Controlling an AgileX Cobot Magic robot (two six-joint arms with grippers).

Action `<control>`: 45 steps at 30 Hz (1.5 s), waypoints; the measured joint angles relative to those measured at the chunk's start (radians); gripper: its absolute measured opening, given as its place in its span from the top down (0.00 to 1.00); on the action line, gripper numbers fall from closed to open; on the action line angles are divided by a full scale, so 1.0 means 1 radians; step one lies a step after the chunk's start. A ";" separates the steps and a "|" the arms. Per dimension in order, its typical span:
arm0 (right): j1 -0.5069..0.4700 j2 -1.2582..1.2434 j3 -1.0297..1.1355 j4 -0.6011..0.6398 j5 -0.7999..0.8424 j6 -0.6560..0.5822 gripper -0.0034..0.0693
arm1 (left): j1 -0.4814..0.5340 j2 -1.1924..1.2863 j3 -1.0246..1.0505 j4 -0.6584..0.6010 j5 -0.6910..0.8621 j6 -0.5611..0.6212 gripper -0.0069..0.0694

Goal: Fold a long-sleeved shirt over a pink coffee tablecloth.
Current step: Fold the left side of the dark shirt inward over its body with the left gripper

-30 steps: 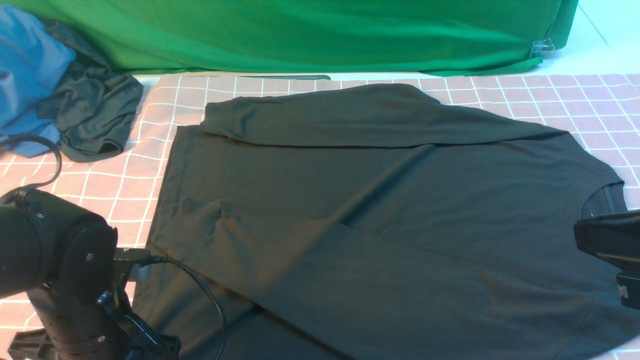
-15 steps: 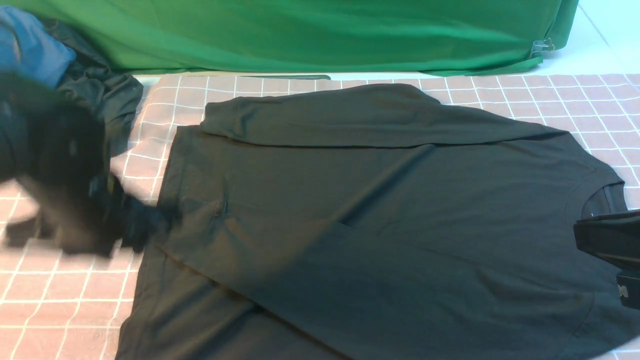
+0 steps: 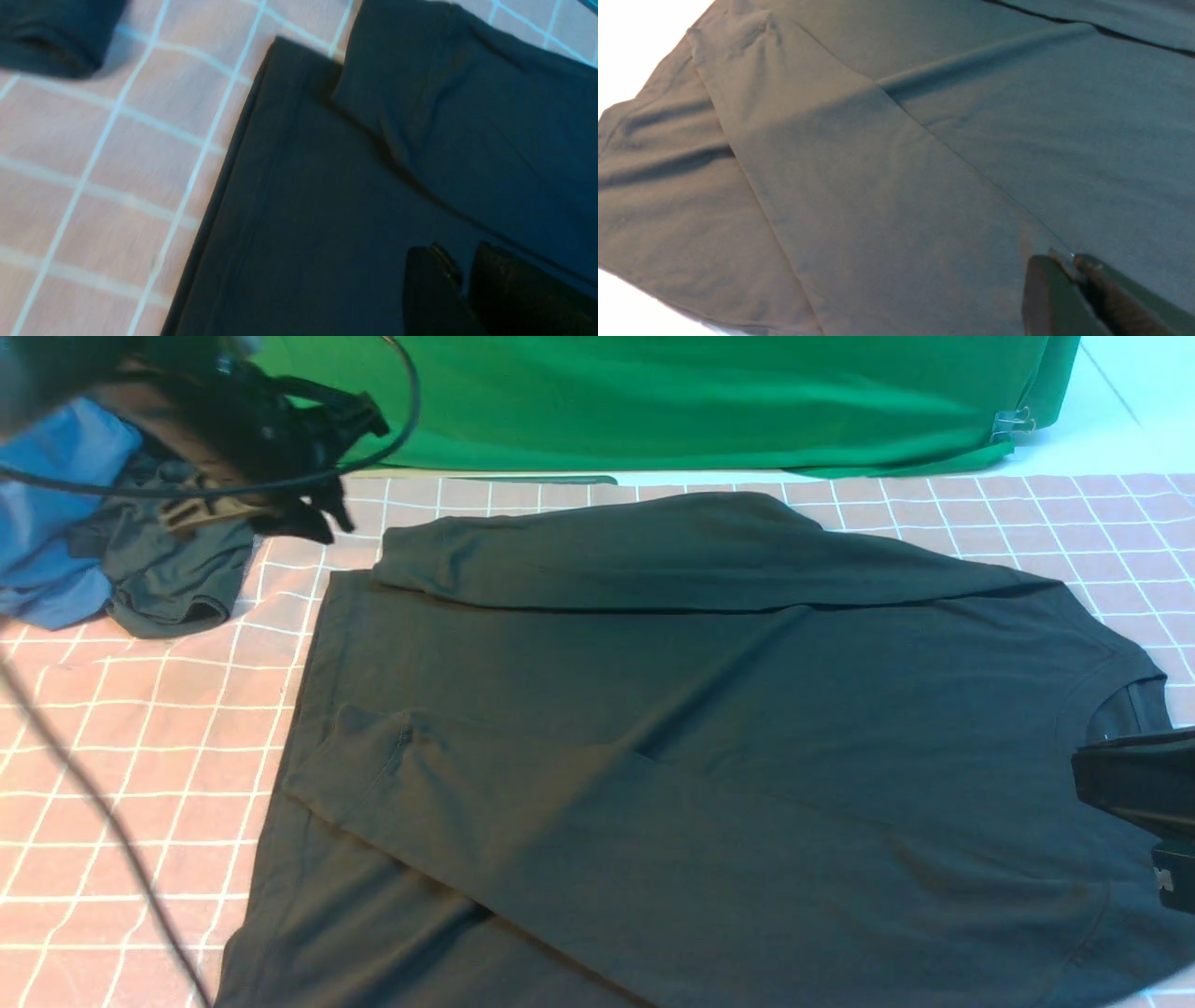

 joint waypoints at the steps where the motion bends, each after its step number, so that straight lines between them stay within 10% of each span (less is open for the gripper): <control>1: 0.000 0.000 0.000 0.000 0.000 0.000 0.83 | 0.000 0.045 -0.038 0.000 -0.007 0.003 0.61; 11: 0.000 0.000 0.000 0.000 0.000 0.002 0.83 | 0.011 0.269 -0.166 0.003 -0.118 0.008 0.21; 22: 0.000 0.000 0.000 0.000 0.000 0.003 0.83 | 0.016 0.340 -0.170 -0.001 -0.258 0.020 0.19; 28: 0.000 0.000 0.000 0.000 0.000 0.003 0.83 | 0.017 0.353 -0.174 -0.021 -0.257 0.066 0.36; 36: 0.000 0.000 0.000 0.000 0.000 0.003 0.81 | 0.018 0.352 -0.180 -0.025 -0.225 0.087 0.83; 45: 0.000 0.000 0.000 0.000 0.000 0.003 0.80 | 0.017 0.258 -0.202 -0.003 -0.196 0.097 0.85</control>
